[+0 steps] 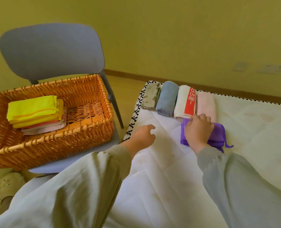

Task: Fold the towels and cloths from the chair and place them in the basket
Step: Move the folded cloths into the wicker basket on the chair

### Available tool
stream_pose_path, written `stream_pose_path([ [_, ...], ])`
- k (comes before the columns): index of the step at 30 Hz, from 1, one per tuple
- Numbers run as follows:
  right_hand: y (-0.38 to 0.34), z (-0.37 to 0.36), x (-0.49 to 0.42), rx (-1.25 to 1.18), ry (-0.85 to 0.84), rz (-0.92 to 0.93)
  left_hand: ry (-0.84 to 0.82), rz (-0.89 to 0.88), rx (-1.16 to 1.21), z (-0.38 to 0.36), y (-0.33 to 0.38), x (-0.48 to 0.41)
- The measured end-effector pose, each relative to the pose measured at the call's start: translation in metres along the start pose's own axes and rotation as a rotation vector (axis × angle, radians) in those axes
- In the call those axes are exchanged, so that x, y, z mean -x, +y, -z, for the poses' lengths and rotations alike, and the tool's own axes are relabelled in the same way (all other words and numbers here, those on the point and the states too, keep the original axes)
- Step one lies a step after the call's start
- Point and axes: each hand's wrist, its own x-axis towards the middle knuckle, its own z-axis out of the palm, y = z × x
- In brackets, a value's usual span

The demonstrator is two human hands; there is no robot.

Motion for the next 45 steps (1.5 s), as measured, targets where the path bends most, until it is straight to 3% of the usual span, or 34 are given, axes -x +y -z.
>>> stream_pose_path([
  [4,0.025,-0.020,-0.004,0.009,-0.291,-0.134,-0.138,0.246,0.559,-0.018,0.010,-0.008],
  [8,0.036,-0.026,-0.018,-0.036,-0.314,-0.093,-0.207,0.335,0.794,-0.040,0.021,-0.027],
  [13,0.048,-0.046,-0.018,-0.359,-0.327,-0.141,-0.284,0.414,0.996,-0.073,0.047,-0.056],
  [19,0.060,-0.052,-0.031,-0.620,-0.411,-0.220,-0.299,0.511,1.002,-0.093,0.072,-0.082],
  [25,0.062,-0.050,-0.036,-0.616,-0.498,-0.183,-0.348,0.564,1.041,-0.089,0.079,-0.088],
  [30,0.060,-0.039,-0.042,-0.625,-0.619,-0.182,-0.093,0.554,0.947,-0.097,0.075,-0.083],
  [38,-0.018,-0.028,0.001,-0.826,-0.807,-0.129,-0.040,0.650,0.974,-0.038,-0.004,-0.048],
  [42,-0.052,-0.032,0.018,-0.636,-0.626,0.069,-0.100,0.594,0.944,0.002,-0.026,-0.022],
  [45,-0.065,-0.026,0.012,-0.538,-0.605,0.157,-0.003,0.483,0.791,0.034,-0.026,-0.008],
])
